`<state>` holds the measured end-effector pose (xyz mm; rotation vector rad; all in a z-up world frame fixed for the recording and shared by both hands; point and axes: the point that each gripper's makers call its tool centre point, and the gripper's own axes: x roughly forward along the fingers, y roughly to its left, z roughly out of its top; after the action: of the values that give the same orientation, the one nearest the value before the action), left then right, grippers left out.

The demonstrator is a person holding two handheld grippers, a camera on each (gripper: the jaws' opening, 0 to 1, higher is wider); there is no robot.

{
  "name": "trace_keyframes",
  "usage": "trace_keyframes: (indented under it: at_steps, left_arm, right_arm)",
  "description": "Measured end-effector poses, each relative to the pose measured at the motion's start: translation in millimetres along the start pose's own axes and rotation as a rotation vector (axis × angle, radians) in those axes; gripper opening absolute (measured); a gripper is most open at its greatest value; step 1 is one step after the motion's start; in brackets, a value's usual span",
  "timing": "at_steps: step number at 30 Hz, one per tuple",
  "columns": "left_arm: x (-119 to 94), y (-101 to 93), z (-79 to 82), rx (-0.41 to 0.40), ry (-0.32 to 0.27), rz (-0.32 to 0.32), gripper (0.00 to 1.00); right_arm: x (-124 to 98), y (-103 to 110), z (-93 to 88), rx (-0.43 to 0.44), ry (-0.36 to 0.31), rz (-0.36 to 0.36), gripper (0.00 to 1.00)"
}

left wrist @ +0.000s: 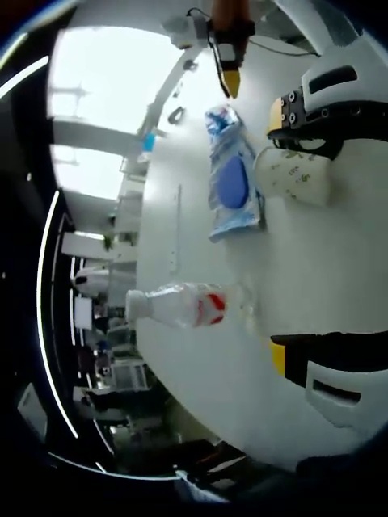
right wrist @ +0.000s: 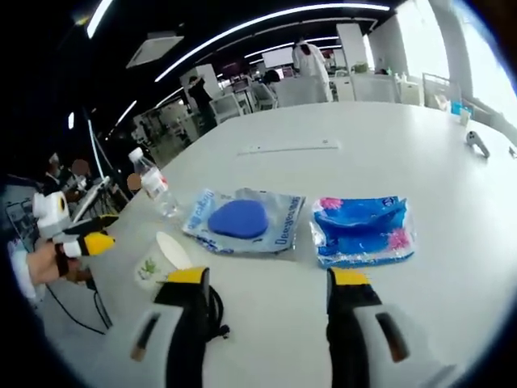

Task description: Arrange the tabletop items into an orderly group along one side of the table until the central work area is clear of visible clutter.

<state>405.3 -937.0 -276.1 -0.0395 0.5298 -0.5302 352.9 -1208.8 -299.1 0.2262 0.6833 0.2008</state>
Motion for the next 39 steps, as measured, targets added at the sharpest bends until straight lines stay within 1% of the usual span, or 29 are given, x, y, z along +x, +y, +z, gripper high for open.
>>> trace_keyframes:
  at_steps: [5,8,9,15,17,18,20,21,24,27,32,35,37,39]
  left_arm:
    - [-2,-1.4,-0.6,0.001,-0.008,-0.009,0.96]
    - [-5,-4.2,-4.0,0.016,-0.008,-0.027,0.96]
    - [-6,-4.1,-6.3,0.02,-0.003,-0.03,0.96]
    - [-14,-4.5,-7.1,0.017,-0.013,-0.046,0.96]
    - [-16,-4.9,-9.0,0.006,-0.013,-0.061,0.96]
    - [-18,-6.0,-9.5,0.002,-0.017,-0.07,0.96]
    - [-21,-6.9,-10.1,0.005,-0.029,-0.078,0.96]
    - [-23,-7.3,-10.4,0.003,-0.033,-0.084,0.96]
    - [-27,-7.1,-12.4,-0.008,-0.041,-0.094,0.96]
    - [-31,-6.2,-16.2,-0.021,-0.038,-0.095,0.96]
    - [-38,-4.6,-14.3,-0.035,-0.062,-0.092,0.96]
    - [-41,-3.6,-14.7,-0.034,-0.069,-0.093,0.96]
    - [-43,-2.1,-17.6,-0.043,-0.067,-0.087,0.96]
    - [-44,0.7,-20.7,-0.055,-0.07,-0.087,0.96]
  right_arm:
    - [0,5,4.7,-0.009,-0.003,0.016,0.55]
    - [1,11,7.6,-0.019,-0.002,0.04,0.52]
    - [3,12,8.1,-0.022,-0.001,0.043,0.51]
    - [7,25,7.9,-0.037,0.01,0.072,0.51]
    - [9,34,8.2,-0.032,0.016,0.103,0.49]
    - [10,44,8.5,-0.018,0.023,0.151,0.45]
    - [12,57,9.2,-0.03,0.04,0.218,0.4]
    - [13,61,10.0,-0.042,0.046,0.233,0.39]
    - [17,71,14.7,-0.073,0.054,0.254,0.39]
    - [22,79,21.3,-0.075,0.054,0.283,0.39]
    - [26,90,25.3,-0.078,0.066,0.323,0.38]
    - [30,101,22.6,-0.087,0.09,0.359,0.36]
    - [33,110,17.4,-0.099,0.113,0.388,0.34]
    - [37,121,8.0,-0.133,0.155,0.432,0.34]
